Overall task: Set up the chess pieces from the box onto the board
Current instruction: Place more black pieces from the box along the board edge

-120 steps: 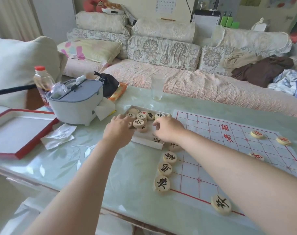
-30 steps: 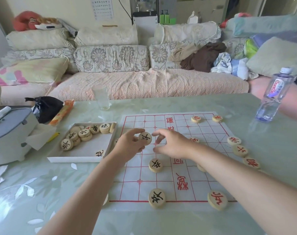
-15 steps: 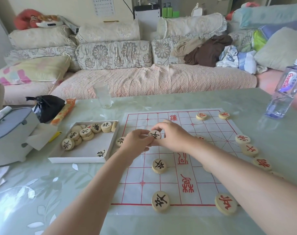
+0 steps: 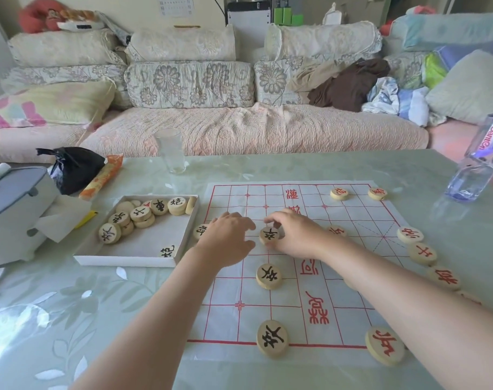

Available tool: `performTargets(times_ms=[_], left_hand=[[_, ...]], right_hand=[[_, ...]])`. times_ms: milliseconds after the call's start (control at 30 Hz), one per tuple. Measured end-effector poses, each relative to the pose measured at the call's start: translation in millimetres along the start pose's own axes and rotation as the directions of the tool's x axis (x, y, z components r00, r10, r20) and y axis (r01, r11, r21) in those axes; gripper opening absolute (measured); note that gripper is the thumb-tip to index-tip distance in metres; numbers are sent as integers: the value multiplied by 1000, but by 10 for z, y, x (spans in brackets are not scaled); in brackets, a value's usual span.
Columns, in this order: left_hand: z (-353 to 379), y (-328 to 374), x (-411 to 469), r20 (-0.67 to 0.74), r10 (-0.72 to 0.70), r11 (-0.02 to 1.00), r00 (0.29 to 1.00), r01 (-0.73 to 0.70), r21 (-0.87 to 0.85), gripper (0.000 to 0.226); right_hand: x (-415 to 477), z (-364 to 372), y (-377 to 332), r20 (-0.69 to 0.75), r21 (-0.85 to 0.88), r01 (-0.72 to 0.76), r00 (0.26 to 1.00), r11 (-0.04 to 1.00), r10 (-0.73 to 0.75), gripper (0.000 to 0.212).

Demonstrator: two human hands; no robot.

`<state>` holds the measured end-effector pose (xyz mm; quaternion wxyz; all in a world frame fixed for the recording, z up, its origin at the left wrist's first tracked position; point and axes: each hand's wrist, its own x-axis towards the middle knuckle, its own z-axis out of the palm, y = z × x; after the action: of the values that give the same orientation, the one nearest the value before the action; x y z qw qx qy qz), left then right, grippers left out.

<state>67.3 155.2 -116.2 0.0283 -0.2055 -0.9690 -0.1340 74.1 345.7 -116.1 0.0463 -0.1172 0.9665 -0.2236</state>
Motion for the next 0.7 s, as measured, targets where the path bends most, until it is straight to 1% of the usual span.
performTargets(times_ms=[100, 200, 233, 333, 433, 500, 600, 700], left_hand=[[-98, -74, 5, -59, -16, 996, 998, 10, -88, 36], [-206, -224, 1, -122, -79, 988, 989, 61, -144, 31], [-242, -293, -2, -134, -101, 985, 986, 79, -155, 30], [-356, -561, -62, -157, -202, 969, 967, 173, -179, 30], [-453, -921, -181, -195, -305, 943, 932, 267, -200, 29], [-508, -1157, -278, -204, -368, 921, 907, 326, -213, 28], [-535, -1427, -426, -201, -440, 885, 875, 385, -262, 27], [-488, -1593, -545, -163, -472, 862, 866, 414, -293, 31]], right_hand=[[10, -9, -117, -48, -4, 4, 999, 1000, -4, 49], [83, 0, -328, -100, -93, 28, 994, 995, -37, 41], [124, 5, -419, -106, -98, 42, 993, 994, -52, 40], [310, 47, -778, -102, -31, 107, 989, 994, -110, 36], [596, 149, -1151, -109, -32, 189, 975, 981, -191, 31], [803, 223, -1360, -104, -52, 217, 970, 975, -221, 28], [1100, 295, -1606, -54, -153, 203, 976, 967, -213, 36], [1366, 362, -1739, -13, -303, 149, 987, 941, -161, 49]])
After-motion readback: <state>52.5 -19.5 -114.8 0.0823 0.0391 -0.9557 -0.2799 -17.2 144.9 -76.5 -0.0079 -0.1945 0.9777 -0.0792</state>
